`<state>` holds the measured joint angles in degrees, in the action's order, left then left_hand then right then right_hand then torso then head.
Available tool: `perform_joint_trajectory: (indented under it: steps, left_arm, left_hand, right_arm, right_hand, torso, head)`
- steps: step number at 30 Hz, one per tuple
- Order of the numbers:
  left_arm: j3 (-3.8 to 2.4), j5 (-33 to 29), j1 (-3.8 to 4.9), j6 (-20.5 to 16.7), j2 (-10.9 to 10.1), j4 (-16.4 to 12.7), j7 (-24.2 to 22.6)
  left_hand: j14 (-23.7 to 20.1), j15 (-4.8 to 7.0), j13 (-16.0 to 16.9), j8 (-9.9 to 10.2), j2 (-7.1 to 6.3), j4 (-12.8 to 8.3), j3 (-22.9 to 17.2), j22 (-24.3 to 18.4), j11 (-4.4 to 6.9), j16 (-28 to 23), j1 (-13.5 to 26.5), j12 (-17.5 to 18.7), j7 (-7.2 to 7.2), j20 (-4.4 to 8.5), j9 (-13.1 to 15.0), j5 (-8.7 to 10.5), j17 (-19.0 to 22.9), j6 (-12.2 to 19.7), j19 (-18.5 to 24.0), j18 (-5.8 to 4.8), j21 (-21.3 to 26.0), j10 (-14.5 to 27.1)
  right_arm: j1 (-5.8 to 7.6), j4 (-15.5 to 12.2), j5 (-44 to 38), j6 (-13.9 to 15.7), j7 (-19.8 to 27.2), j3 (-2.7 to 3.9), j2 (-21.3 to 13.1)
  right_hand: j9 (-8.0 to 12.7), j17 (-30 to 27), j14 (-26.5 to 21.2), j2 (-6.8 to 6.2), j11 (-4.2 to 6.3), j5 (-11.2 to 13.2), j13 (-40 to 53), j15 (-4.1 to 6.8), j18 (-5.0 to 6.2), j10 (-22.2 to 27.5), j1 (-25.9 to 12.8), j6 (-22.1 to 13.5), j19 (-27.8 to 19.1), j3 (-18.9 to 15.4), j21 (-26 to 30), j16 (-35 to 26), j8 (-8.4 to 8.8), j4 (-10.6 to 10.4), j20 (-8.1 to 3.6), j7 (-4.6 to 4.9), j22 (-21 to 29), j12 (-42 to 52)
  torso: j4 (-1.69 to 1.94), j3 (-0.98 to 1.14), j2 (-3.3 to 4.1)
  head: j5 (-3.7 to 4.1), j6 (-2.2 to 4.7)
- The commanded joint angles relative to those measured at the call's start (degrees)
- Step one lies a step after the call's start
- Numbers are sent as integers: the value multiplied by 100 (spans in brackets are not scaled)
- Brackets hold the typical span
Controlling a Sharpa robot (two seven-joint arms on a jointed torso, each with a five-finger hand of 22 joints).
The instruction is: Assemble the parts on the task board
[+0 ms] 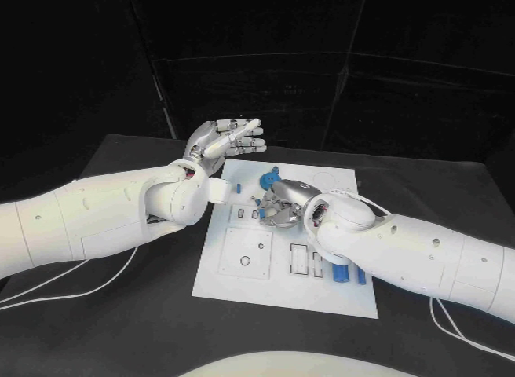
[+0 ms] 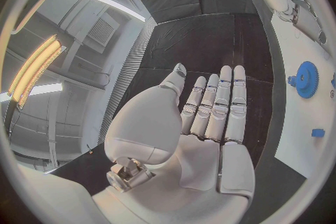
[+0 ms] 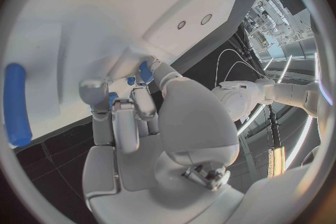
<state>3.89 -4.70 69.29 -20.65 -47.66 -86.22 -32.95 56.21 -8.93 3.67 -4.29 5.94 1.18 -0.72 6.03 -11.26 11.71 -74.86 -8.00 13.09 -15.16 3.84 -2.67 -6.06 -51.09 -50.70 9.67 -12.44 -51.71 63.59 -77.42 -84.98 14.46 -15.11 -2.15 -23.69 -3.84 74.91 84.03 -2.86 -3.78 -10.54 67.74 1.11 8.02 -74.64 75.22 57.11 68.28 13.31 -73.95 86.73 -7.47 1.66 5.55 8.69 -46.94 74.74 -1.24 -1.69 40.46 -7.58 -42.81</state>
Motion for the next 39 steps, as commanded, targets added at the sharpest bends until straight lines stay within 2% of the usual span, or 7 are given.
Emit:
perform_joint_trajectory:
  steps: [1, 20, 32, 34, 36, 37, 39]
  left_arm:
    - [-4, 4, 10, 60, -4, -4, -43]
    - [-4, 26, 10, 52, -21, 19, 35]
    - [-4, 1300, 11, 427, -146, 184, 1002]
    - [-5, 1717, 12, 400, -164, 216, 1240]
    - [-5, 2067, 13, 353, -178, 248, 1456]
    - [-5, 2268, 13, 333, -192, 264, 1594]
    - [-5, 2664, 13, 328, -219, 284, 1884]
  left_hand:
    - [41, -3, -5, -7, 12, -21, -13, -8, -16, -27, -25, 2, 94, 8, -4, -16, 9, -49, -41, 65, 31, -37]
    - [101, 18, -5, 3, 12, -52, -49, -7, 3, -6, -23, 7, 68, 20, -6, -16, 3, -85, -87, 74, 22, -70]
    - [2772, 782, 141, -97, -129, 58, -6, 530, 562, 1210, 386, -293, -318, 796, 17, -19, -957, -771, -2204, 81, -1150, -1393]
    - [3007, 933, 251, -72, -170, 79, 21, 736, 671, 1855, 433, -435, -409, 940, 10, -33, -1493, -823, -2647, 83, -1538, -1808]
    - [3121, 1012, 358, -44, -212, 80, 37, 907, 737, 3417, 447, -549, -468, 1028, 10, -29, -3096, -842, -2853, 58, -1825, -2063]
    - [3034, 1036, 594, -46, -260, 99, 57, 1337, 850, 5000, 477, -729, -570, 1215, 36, -10, -4657, -934, -3036, 92, -2416, -2170]
    - [3152, 1110, 786, -87, -302, 92, 78, 2427, 882, 5908, 481, -996, -584, 1176, 64, -33, -5789, -1026, -3088, -117, -3292, -2438]
  right_arm:
    - [-17, 24, -37, -41, -53, -22, -11]
    - [-22, -126, 212, 775, 295, -23, -130]
    - [59, -1069, 777, 1373, 638, -11, -984]
    - [101, -1233, 915, 1210, 703, 13, -1166]
    - [141, -1372, 1017, 1017, 788, 88, -1339]
    - [176, -1455, 1082, 890, 846, 128, -1457]
    - [278, -1583, 1290, 682, 946, 184, -1678]
  right_hand:
    - [19, 493, 379, -19, -17, -37, -268, -71, 3, 241, -90, -152, -150, -33, 113, -81, 81, -5, 12, 31, 227, -214]
    - [0, 263, 316, -288, -146, -240, -721, -184, 80, 618, -304, -733, -422, -470, 399, -212, 246, -113, 124, 161, 718, -493]
    - [5, 220, 303, -291, -195, -417, -821, -224, 91, 721, -223, -961, -462, -651, 449, -238, 274, -147, 159, 216, 810, -518]
    - [2, 124, 275, -285, -200, -420, -867, -230, 115, 764, -213, -973, -549, -681, 517, -284, 264, -159, 167, 222, 956, -544]
    - [-7, -215, 156, -225, -216, -434, -1110, -248, 193, 1005, -135, -990, -861, -706, 764, -460, 230, -162, 185, 228, 1434, -711]
    - [-10, -327, 113, -197, -215, -446, -1206, -252, 223, 1099, -89, -990, -987, -703, 866, -520, 211, -153, 191, 231, 1623, -776]
    - [-16, -432, 68, -160, -215, -456, -1293, -254, 247, 1183, -43, -981, -1100, -712, 965, -582, 175, -151, 198, 230, 1778, -827]
  torso:
    - [-4, 0, 1]
    - [2, 5, -3]
    - [-20, 2, -22]
    - [-13, 4, -26]
    - [-4, 15, -38]
    - [-5, 23, -38]
    - [-5, 38, -55]
  head:
    - [8, -4]
    - [43, 9]
    - [47, 36]
    - [45, 42]
    - [35, 33]
    - [24, 34]
    - [26, 40]
